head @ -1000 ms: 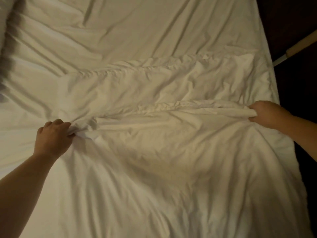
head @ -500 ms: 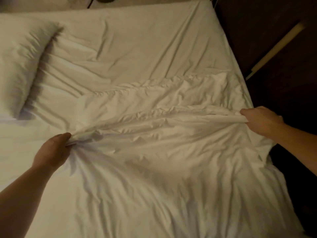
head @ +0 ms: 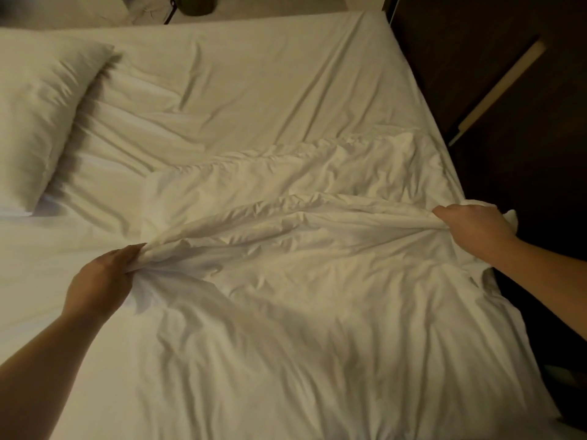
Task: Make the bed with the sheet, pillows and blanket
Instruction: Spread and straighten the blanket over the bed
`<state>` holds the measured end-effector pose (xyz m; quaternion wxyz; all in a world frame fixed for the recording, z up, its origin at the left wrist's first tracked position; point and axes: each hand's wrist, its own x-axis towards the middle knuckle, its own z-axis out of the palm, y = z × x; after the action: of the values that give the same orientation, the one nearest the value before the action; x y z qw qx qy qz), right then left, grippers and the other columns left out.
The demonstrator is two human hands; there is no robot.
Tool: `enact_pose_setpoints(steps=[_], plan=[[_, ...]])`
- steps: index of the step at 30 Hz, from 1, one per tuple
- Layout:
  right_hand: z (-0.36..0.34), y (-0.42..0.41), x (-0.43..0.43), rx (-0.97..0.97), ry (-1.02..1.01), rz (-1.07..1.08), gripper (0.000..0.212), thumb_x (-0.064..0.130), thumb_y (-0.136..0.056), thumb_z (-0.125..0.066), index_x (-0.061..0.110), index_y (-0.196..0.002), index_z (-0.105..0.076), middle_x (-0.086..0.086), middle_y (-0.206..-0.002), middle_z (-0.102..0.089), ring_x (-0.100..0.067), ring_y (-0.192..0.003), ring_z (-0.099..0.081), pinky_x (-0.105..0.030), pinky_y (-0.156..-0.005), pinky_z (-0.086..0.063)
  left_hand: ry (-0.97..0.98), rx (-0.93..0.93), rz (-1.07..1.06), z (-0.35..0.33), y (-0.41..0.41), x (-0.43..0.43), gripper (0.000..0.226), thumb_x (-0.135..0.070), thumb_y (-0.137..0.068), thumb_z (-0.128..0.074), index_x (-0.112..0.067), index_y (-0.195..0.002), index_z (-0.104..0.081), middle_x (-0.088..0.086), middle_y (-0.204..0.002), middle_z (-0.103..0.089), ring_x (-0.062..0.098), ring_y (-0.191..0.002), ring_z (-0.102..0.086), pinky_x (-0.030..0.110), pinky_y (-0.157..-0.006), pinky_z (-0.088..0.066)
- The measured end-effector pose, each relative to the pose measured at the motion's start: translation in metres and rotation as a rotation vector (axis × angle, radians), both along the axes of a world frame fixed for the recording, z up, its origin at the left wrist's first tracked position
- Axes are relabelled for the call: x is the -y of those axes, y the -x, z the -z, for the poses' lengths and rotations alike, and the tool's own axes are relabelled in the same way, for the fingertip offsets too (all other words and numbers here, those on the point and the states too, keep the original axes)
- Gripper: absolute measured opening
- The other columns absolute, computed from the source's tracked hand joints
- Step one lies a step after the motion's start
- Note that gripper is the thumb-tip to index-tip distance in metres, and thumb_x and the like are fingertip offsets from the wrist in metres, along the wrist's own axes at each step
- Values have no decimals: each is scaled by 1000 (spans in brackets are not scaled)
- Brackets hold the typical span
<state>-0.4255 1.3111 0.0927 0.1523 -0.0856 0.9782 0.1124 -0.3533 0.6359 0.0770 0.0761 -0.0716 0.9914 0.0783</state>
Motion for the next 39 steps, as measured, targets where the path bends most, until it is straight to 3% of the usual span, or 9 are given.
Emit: enact_pose_setpoints(steps=[7, 14, 19, 23, 27, 30, 33, 36, 39], plan=[[-23, 8, 14, 24, -65, 38, 24, 2, -93, -48, 14, -107, -64, -3, -81, -60, -21, -65, -51, -32, -54, -38, -6, -10, -15, -13, 8, -2, 13, -6, -92, -69, -16, -97, -76, 14, -85, -72, 45, -78, -66, 44, -65, -49], [-69, 62, 2, -83, -11, 121, 19, 9, -93, -49, 19, -97, -64, 0, -75, -58, -20, -59, -54, -31, -52, -43, 27, -68, 0, -57, 64, 15, 19, -3, -88, -71, -17, -100, -76, 19, -93, -74, 46, -84, -68, 48, -72, -52], [-104, 125, 0, -243, 66, 146, 19, 1, -91, -54, 15, -95, -66, -7, -77, -60, -24, -59, -48, -32, -54, -42, 87, -208, -12, -95, 136, 38, 22, -4, -87, -77, -12, -107, -75, 26, -97, -73, 50, -88, -70, 53, -72, -54], [-105, 190, 14, -302, 64, 84, 18, -1, -88, -57, 16, -88, -61, -5, -71, -51, -26, -58, -48, -34, -53, -43, 98, -180, -51, -102, 193, 41, 4, -10, -88, -76, -13, -88, -74, 21, -75, -70, 45, -70, -69, 45, -61, -54], [-62, 232, 30, -256, 41, 106, 22, 1, -88, -59, 21, -80, -54, -4, -67, -48, -24, -56, -45, -34, -54, -44, 84, -139, -78, -60, 226, 29, 5, -5, -85, -75, -9, -83, -73, 27, -81, -69, 50, -79, -66, 45, -65, -49], [-27, 241, 45, -365, -26, 73, 19, -2, -77, -67, 12, -88, -61, -15, -75, -57, -34, -71, -52, -48, -73, -51, 93, -127, -112, -14, 240, 20, 23, -2, -84, -68, -11, -105, -73, 26, -102, -69, 51, -93, -64, 52, -75, -54], [-5, 247, 64, -478, -55, 71, 40, 6, -79, -71, 5, -117, -58, -26, -110, -57, -43, -98, -51, -52, -88, -41, 141, -228, -144, 20, 244, 1, 52, -16, -88, -72, -11, -136, -54, 23, -137, -53, 51, -117, -51, 59, -93, -46], [16, 247, 82, -448, -4, 32, 66, 23, -83, -70, 7, -140, -42, -24, -134, -43, -43, -112, -45, -52, -94, -36, 71, -301, -133, 42, 237, -36, 48, -26, -95, -66, -13, -139, -51, 21, -140, -50, 48, -123, -47, 59, -97, -44], [49, 235, 98, -341, 54, 55, 62, 34, -91, -64, 9, -143, -41, -21, -135, -47, -42, -110, -48, -53, -87, -46, -7, -148, 42, 81, 218, -59, 43, -36, -101, -60, -18, -139, -56, 14, -138, -54, 45, -121, -52, 59, -90, -52]])
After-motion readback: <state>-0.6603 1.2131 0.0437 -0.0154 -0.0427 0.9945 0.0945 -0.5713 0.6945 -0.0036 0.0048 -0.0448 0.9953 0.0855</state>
